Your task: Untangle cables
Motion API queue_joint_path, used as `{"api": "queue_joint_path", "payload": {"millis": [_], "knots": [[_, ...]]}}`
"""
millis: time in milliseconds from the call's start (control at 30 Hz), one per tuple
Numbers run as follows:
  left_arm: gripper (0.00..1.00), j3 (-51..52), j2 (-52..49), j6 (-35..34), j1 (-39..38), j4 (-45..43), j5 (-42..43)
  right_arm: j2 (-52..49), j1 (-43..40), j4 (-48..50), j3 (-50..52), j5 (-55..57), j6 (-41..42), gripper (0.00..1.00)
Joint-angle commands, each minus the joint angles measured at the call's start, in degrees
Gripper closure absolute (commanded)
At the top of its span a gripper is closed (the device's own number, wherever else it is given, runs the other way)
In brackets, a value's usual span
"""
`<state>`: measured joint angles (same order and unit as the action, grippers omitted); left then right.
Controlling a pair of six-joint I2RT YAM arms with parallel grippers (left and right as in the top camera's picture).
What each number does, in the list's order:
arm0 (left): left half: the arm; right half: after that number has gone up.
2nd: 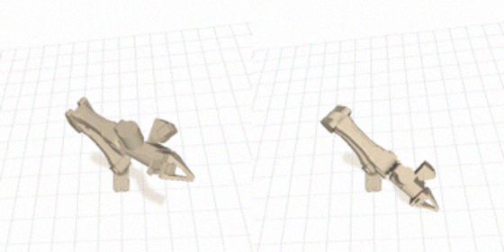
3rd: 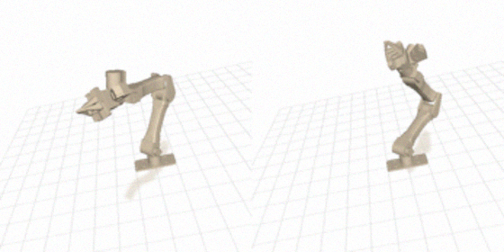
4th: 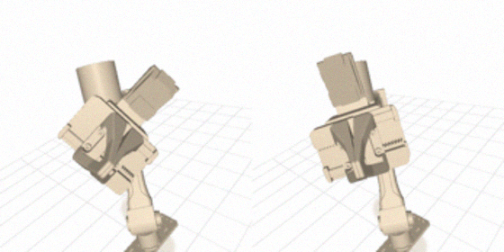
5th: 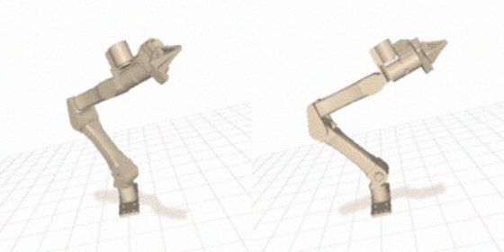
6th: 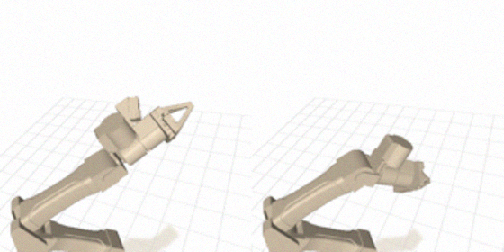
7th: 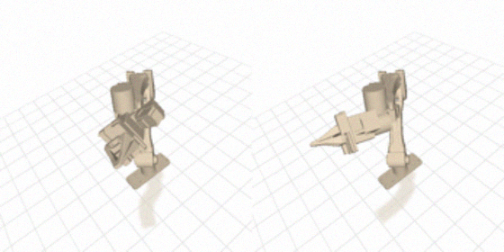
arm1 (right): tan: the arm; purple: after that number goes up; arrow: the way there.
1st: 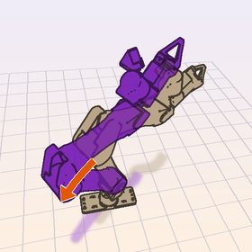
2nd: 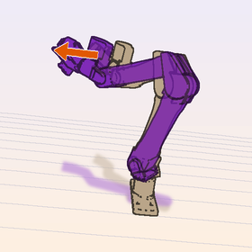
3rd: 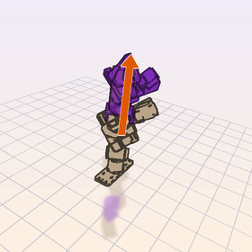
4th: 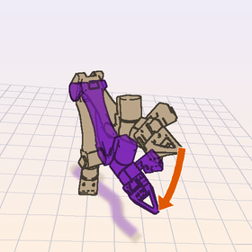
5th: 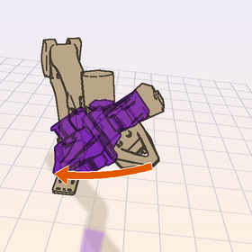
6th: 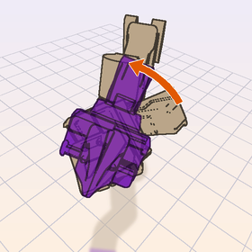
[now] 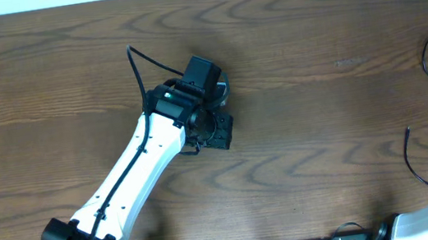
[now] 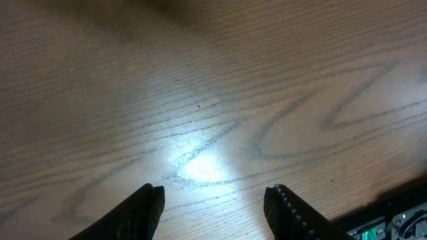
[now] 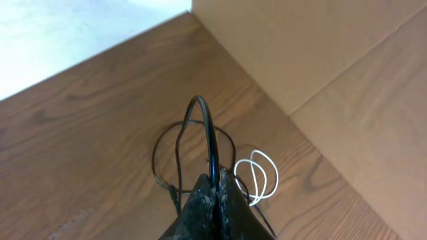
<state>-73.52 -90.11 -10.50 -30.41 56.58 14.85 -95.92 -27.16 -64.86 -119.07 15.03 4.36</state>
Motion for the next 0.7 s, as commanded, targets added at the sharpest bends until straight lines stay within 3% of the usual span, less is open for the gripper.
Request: {"api": "queue_joint_path", "payload": {"millis": [0,200,233,333,367,433,667], "knots": [[0.46,0.17,0.74,-0.33,0.17,0.15,-0.50,-1.49,-1.86,0.02,0.31,-1.55,2.10,0.99],[0.46,0.17,0.74,-0.74,0.17,0.15,-0.52,-4.02,-4.90,-0.28,0.31,-1.70,4.59,0.99],[0.46,0.17,0.74,-0.74,0.17,0.15,-0.52,-4.55,-6.16,-0.59,0.31,-3.26,6.40,0.85],[0.46,0.17,0.74,-0.74,0.17,-0.04,-0.55,-5.14,-8.15,-0.61,0.31,-13.40,6.34,0.28],[0.46,0.17,0.74,-0.76,0.17,-0.15,-0.55,-5.25,-8.57,-0.72,0.31,-17.33,6.32,0.15],[0.46,0.17,0.74,-0.74,0.17,-0.48,-0.52,-5.29,-9.05,-1.25,0.31,-24.65,6.29,0.01],[0.45,0.17,0.74,-0.76,0.17,-0.50,-0.52,-5.29,-7.85,-5.44,0.31,-38.40,6.27,0.01]]}}
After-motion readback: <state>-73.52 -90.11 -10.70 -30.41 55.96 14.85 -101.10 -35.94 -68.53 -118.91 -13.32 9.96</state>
